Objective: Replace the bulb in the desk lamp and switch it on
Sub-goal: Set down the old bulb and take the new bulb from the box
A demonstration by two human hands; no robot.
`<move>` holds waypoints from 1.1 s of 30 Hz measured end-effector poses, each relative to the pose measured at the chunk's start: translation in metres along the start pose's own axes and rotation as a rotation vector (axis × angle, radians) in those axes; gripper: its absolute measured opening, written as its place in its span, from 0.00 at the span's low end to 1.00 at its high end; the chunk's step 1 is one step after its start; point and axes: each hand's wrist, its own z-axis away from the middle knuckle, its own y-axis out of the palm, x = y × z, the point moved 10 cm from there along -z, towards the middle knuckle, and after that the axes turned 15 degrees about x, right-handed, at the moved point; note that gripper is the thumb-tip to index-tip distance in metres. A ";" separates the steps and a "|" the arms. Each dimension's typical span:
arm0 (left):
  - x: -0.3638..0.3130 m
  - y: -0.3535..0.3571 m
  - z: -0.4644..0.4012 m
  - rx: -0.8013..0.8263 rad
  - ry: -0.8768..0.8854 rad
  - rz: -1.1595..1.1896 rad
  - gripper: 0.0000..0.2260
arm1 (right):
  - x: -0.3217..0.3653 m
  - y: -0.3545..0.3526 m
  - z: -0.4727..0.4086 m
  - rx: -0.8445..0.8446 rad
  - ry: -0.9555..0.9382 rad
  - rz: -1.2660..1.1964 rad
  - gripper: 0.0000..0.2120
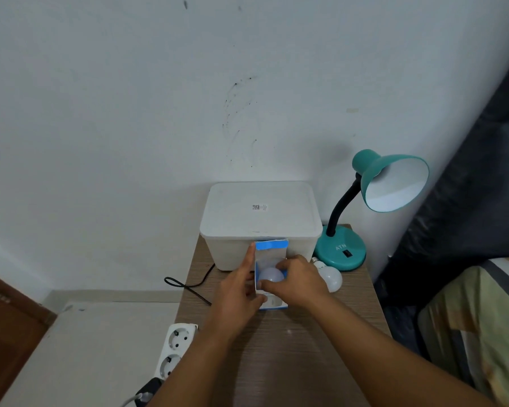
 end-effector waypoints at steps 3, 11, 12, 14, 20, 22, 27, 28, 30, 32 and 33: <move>0.000 0.000 0.000 0.005 -0.003 -0.013 0.50 | 0.002 0.000 -0.003 0.072 0.051 0.003 0.25; -0.001 -0.001 0.002 0.008 -0.020 -0.018 0.51 | 0.010 -0.005 -0.001 0.100 0.073 -0.007 0.19; -0.001 0.000 0.002 0.011 -0.021 -0.012 0.51 | 0.009 -0.008 0.003 0.074 0.058 -0.040 0.18; -0.001 0.001 0.002 0.022 -0.036 -0.006 0.51 | 0.007 -0.015 0.013 0.023 0.026 -0.125 0.19; -0.001 0.008 0.002 0.029 -0.039 -0.012 0.49 | 0.010 -0.035 0.044 -0.070 -0.122 -0.261 0.22; -0.001 0.008 0.003 0.029 -0.048 -0.021 0.49 | 0.008 -0.038 0.049 -0.088 -0.118 -0.264 0.24; -0.001 0.007 0.004 0.012 -0.075 -0.014 0.50 | 0.003 -0.050 0.062 -0.137 -0.132 -0.313 0.23; 0.000 0.007 0.005 0.011 -0.079 -0.011 0.50 | 0.002 -0.052 0.066 -0.148 -0.131 -0.313 0.23; -0.001 0.007 0.005 0.013 -0.076 0.007 0.50 | -0.002 -0.056 0.072 -0.163 -0.135 -0.338 0.24; -0.002 0.006 0.006 0.013 -0.079 0.015 0.51 | -0.005 -0.061 0.079 -0.163 -0.160 -0.374 0.24; -0.003 0.005 0.006 0.014 -0.084 0.002 0.51 | -0.005 -0.063 0.083 -0.161 -0.172 -0.381 0.22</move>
